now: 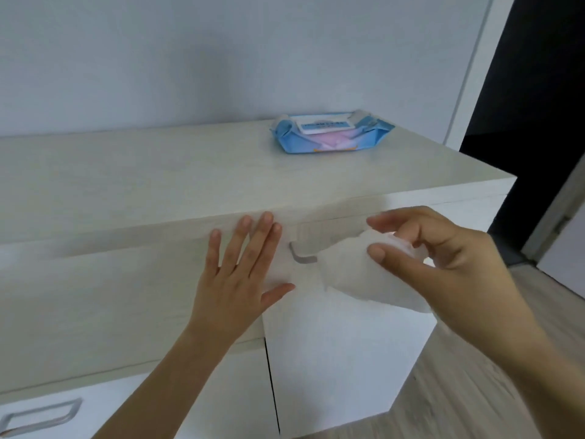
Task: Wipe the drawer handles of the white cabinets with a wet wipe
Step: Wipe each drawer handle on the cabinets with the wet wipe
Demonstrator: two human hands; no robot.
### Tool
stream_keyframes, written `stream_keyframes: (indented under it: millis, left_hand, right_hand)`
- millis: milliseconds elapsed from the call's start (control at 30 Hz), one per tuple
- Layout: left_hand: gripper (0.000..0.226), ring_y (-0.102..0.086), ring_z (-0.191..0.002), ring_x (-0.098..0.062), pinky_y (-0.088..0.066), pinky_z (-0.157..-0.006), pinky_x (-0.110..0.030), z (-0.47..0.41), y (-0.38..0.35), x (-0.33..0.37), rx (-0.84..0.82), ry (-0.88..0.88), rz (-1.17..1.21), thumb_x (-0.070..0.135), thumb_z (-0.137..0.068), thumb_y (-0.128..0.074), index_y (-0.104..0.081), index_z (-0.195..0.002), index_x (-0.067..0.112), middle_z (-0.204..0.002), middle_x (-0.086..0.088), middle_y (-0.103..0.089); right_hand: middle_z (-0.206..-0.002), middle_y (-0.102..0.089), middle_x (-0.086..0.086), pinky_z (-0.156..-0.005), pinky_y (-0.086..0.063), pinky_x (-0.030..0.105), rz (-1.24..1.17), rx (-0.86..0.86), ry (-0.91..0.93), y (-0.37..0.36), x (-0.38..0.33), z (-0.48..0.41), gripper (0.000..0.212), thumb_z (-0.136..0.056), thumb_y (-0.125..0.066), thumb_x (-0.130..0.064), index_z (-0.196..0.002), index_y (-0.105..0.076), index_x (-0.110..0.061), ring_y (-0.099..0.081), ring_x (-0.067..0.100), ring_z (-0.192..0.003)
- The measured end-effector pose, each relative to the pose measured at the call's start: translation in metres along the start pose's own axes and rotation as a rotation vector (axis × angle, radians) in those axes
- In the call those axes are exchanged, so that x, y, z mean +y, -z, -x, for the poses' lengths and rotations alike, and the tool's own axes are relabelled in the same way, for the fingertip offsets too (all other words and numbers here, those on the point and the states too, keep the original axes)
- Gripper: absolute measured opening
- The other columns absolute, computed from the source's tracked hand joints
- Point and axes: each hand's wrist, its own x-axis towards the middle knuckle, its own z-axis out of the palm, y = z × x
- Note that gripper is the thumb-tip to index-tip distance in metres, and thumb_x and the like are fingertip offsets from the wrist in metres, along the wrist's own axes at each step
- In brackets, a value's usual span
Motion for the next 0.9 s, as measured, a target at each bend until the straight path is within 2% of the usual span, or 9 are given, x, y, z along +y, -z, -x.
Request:
stream_keyframes:
  millis: [100, 233, 367, 500, 567, 633, 733, 800, 900]
  left_hand:
    - [0.087, -0.011, -0.146, -0.028, -0.008, -0.118, -0.05, -0.001, -0.008, -0.001, 0.074, -0.009, -0.03, 0.066, -0.09, -0.041, -0.021, -0.15, 0.007, -0.152, -0.01, -0.026]
    - [0.094, -0.014, -0.143, -0.03, -0.003, -0.117, -0.05, -0.003, -0.014, -0.004, 0.129, -0.024, -0.003, 0.069, -0.084, -0.042, -0.017, -0.15, 0.007, -0.154, -0.011, -0.022]
    - [0.101, -0.006, -0.145, -0.03, 0.002, -0.117, -0.051, -0.004, -0.019, -0.004, 0.152, -0.037, 0.021, 0.069, -0.078, -0.042, -0.011, -0.151, 0.006, -0.155, -0.013, -0.015]
    - [0.106, -0.004, -0.144, -0.032, 0.006, -0.115, -0.05, -0.006, -0.025, -0.005, 0.169, -0.031, 0.001, 0.07, -0.075, -0.046, -0.012, -0.151, 0.004, -0.154, -0.014, -0.013]
    - [0.11, -0.004, -0.145, -0.033, 0.006, -0.116, -0.05, -0.006, -0.024, -0.006, 0.163, -0.042, -0.028, 0.072, -0.074, -0.048, -0.014, -0.151, 0.001, -0.155, -0.015, -0.013]
    - [0.11, -0.007, -0.143, -0.034, 0.005, -0.116, -0.05, -0.006, -0.022, -0.007, 0.148, -0.038, -0.023, 0.072, -0.074, -0.048, -0.014, -0.15, 0.001, -0.155, -0.016, -0.013]
    - [0.108, -0.008, -0.143, -0.034, 0.006, -0.116, -0.05, -0.006, -0.019, -0.005, 0.124, -0.037, -0.009, 0.071, -0.074, -0.047, -0.014, -0.15, 0.002, -0.155, -0.015, -0.012]
    - [0.107, -0.008, -0.143, -0.034, 0.006, -0.116, -0.05, -0.006, -0.017, -0.004, 0.112, -0.035, 0.004, 0.071, -0.075, -0.045, -0.013, -0.15, 0.002, -0.155, -0.014, -0.012]
    - [0.108, -0.008, -0.143, -0.035, 0.007, -0.116, -0.05, -0.006, -0.013, -0.005, 0.076, -0.038, 0.031, 0.072, -0.075, -0.046, -0.013, -0.15, 0.001, -0.155, -0.015, -0.012]
  right_hand:
    - [-0.088, -0.071, -0.016, -0.065, -0.048, 0.012, -0.068, 0.019, 0.044, -0.005, 0.006, 0.004, 0.029, -0.073, -0.073, -0.042, -0.062, -0.056, -0.021, -0.064, -0.002, -0.082]
    - [-0.071, -0.066, -0.004, -0.051, -0.041, 0.01, 0.012, 0.061, 0.121, -0.015, 0.022, 0.01, 0.023, -0.078, -0.07, -0.032, -0.067, -0.058, -0.016, -0.057, 0.003, -0.06]
    - [-0.075, -0.067, 0.005, -0.052, -0.046, 0.027, -0.015, 0.091, 0.098, -0.027, 0.05, 0.027, 0.025, -0.071, -0.064, -0.035, -0.065, -0.056, -0.013, -0.062, 0.019, -0.066]
    - [-0.086, -0.073, -0.006, -0.064, -0.052, 0.037, -0.096, 0.104, 0.113, -0.036, 0.074, 0.045, 0.024, -0.072, -0.065, -0.024, -0.059, -0.048, -0.011, -0.068, 0.013, -0.077]
    - [-0.082, -0.073, -0.001, -0.061, -0.052, 0.041, -0.095, 0.112, 0.119, -0.036, 0.08, 0.049, 0.028, -0.074, -0.069, -0.023, -0.061, -0.049, -0.01, -0.068, 0.02, -0.076]
    - [-0.082, -0.072, -0.001, -0.063, -0.053, 0.033, -0.065, 0.126, 0.143, -0.035, 0.083, 0.051, 0.025, -0.072, -0.074, -0.03, -0.065, -0.057, -0.013, -0.068, 0.015, -0.076]
    - [-0.1, -0.068, -0.023, -0.075, -0.046, 0.005, 0.061, 0.161, 0.293, -0.034, 0.084, 0.055, 0.007, -0.073, -0.069, -0.03, -0.073, -0.063, -0.025, -0.063, -0.007, -0.093]
    - [-0.107, -0.064, -0.028, -0.079, -0.044, 0.003, 0.145, 0.191, 0.396, -0.035, 0.088, 0.059, 0.01, -0.078, -0.069, -0.027, -0.078, -0.061, -0.032, -0.061, -0.01, -0.097]
    - [-0.1, -0.065, -0.031, -0.078, -0.046, 0.004, 0.185, 0.218, 0.453, -0.036, 0.092, 0.062, 0.01, -0.08, -0.067, -0.027, -0.085, -0.062, -0.034, -0.061, -0.012, -0.096]
